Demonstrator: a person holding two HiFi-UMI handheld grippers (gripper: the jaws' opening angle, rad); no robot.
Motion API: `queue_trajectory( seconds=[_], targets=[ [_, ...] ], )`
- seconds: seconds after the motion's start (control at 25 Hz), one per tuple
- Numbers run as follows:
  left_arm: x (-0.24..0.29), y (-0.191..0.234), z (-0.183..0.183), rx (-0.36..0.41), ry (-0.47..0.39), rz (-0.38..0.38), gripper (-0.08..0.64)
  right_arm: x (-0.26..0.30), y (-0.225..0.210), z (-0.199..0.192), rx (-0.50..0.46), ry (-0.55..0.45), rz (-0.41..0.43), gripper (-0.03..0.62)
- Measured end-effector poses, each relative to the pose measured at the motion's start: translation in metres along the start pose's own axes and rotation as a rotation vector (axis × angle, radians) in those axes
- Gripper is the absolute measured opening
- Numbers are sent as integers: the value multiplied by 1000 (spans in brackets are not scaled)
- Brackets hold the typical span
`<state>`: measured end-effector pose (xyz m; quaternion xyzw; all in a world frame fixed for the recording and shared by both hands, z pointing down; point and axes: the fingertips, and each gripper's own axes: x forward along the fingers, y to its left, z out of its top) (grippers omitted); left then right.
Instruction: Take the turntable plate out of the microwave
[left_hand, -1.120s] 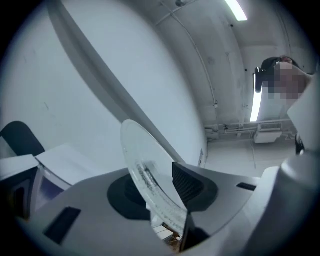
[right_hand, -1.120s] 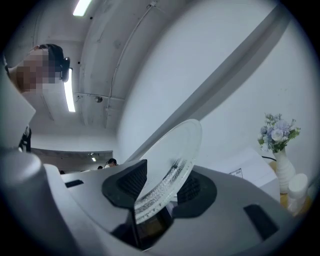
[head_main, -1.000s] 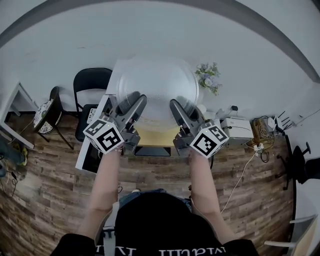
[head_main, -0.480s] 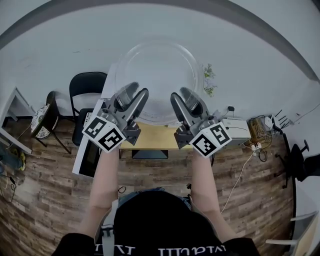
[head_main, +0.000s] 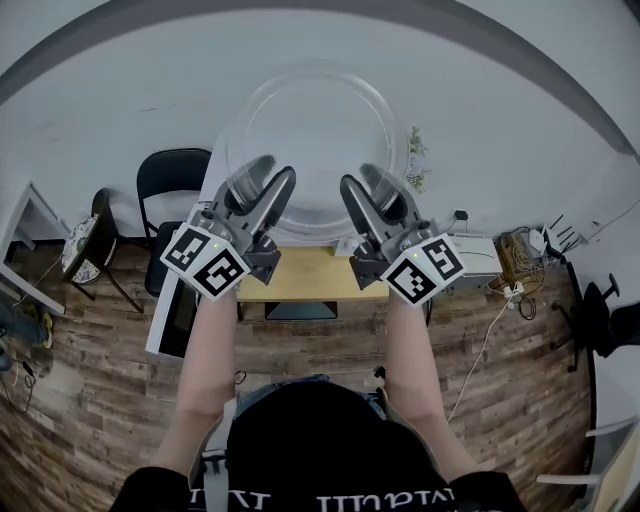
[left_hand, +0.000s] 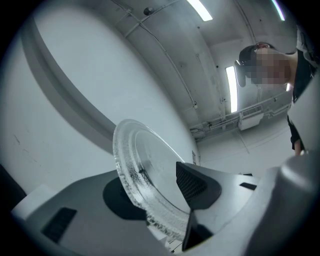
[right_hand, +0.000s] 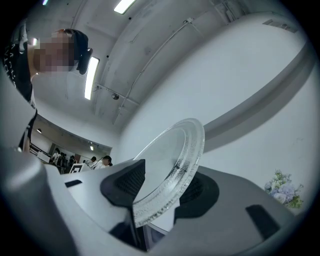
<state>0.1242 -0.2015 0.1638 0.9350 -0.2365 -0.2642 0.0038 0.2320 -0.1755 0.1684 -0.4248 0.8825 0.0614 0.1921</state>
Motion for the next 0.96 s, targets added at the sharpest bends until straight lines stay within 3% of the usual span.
queue_trajectory(
  seconds=[0.96],
  targets=[
    [28, -2, 6, -4, 1, -12, 170, 3, -18, 21, -34, -20, -4, 189]
  ],
)
